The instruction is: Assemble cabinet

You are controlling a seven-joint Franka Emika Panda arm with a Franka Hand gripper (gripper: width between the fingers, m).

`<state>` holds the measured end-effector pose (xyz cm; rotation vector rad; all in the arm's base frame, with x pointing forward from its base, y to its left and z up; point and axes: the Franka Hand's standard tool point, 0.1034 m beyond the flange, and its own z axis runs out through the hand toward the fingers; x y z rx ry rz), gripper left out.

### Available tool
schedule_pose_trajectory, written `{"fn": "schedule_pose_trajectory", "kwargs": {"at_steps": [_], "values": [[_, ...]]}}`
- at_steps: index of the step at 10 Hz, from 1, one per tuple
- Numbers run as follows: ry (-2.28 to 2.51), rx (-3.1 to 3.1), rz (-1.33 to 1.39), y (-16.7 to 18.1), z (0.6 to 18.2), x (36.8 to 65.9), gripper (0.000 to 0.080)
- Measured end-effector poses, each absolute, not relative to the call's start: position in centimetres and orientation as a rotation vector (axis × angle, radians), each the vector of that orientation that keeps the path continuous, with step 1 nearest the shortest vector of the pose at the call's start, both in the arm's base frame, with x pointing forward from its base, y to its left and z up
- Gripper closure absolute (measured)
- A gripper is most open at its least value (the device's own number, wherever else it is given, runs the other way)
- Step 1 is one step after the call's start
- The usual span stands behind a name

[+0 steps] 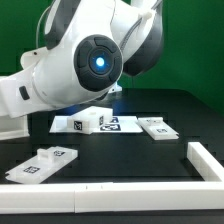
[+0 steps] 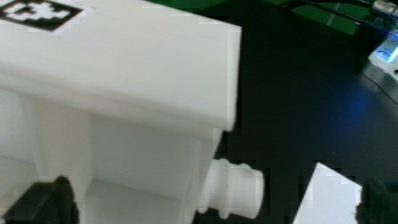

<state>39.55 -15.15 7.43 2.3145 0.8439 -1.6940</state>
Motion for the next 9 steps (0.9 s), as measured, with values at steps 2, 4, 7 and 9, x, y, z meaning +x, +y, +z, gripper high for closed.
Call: {"fn": "schedule_pose_trajectory", "kwargs": {"at_steps": [2,4,7,9], "values": [[0.854,2.311,-1.689,-15.21,7.23,39.5,0.0004],[0.853,2.309,-1.693,-15.23,7.15,39.43,0.0004],[0.855,2.309,-1.692,-15.25,7.04,39.4,0.0004],[0.854,2.306,-1.696,-15.27,6.94,39.3,0.0004]]}}
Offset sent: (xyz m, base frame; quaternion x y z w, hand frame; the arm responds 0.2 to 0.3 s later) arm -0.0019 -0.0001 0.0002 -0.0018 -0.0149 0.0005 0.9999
